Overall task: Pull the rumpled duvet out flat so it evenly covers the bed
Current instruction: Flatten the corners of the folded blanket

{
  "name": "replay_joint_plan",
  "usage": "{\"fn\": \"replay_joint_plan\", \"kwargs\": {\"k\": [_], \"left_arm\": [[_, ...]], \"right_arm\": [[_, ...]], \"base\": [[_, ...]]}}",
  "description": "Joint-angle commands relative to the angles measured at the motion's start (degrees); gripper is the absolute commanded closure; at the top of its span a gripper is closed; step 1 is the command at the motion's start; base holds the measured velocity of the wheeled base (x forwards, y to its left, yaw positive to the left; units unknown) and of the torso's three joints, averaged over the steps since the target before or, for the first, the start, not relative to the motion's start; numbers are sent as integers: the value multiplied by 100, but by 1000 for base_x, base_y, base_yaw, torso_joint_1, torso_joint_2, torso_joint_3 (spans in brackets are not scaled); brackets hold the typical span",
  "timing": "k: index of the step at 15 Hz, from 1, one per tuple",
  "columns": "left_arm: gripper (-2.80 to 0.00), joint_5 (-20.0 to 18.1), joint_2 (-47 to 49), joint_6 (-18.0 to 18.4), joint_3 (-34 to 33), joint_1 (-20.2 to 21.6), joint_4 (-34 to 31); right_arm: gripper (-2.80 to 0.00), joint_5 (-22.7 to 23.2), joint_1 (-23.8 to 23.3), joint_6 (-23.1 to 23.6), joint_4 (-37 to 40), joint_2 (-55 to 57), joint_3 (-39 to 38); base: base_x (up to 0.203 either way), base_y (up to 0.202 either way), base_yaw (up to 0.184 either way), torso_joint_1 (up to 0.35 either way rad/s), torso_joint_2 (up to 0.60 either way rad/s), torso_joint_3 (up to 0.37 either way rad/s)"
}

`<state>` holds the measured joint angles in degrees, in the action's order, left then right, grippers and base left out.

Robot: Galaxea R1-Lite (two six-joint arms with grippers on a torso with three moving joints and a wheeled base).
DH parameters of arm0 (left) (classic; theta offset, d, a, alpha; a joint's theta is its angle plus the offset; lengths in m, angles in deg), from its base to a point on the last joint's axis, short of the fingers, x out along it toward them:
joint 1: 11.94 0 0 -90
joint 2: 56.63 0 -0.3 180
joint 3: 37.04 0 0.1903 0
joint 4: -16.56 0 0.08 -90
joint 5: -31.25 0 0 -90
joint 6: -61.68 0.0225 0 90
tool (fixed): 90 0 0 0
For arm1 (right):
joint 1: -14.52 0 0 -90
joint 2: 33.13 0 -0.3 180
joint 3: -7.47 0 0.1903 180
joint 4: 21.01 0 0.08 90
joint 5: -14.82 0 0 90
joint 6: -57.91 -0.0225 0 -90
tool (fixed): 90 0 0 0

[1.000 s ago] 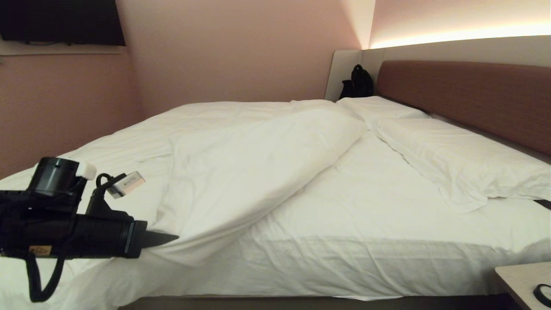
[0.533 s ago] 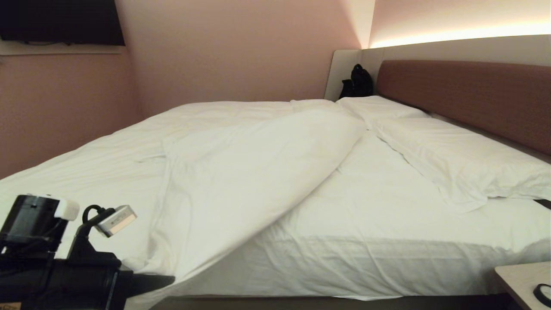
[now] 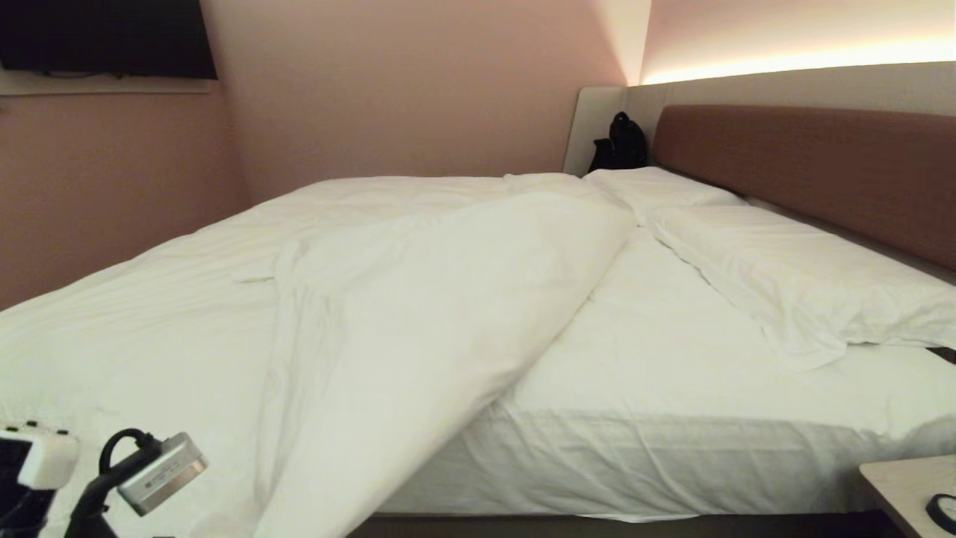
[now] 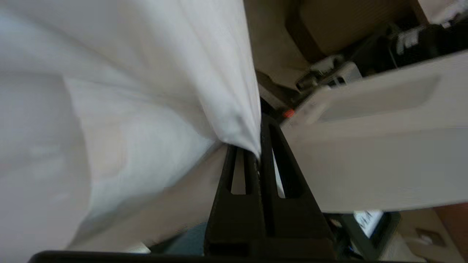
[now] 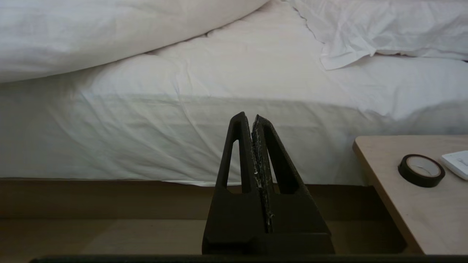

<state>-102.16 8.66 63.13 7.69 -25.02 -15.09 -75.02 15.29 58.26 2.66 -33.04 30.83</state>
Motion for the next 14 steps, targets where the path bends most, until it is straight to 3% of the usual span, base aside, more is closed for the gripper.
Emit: {"fn": "replay_joint_plan", "kwargs": {"k": [1, 14], "left_arm": [[0, -25, -324, -200, -62, -221, 29], [0, 43, -371, -417, -53, -219, 56]], "right_arm": [[0, 2, 2, 0, 5, -1, 0], [0, 2, 2, 0, 5, -1, 0]], "base": [[0, 0, 0, 0, 0, 0], [0, 0, 0, 0, 0, 0]]}}
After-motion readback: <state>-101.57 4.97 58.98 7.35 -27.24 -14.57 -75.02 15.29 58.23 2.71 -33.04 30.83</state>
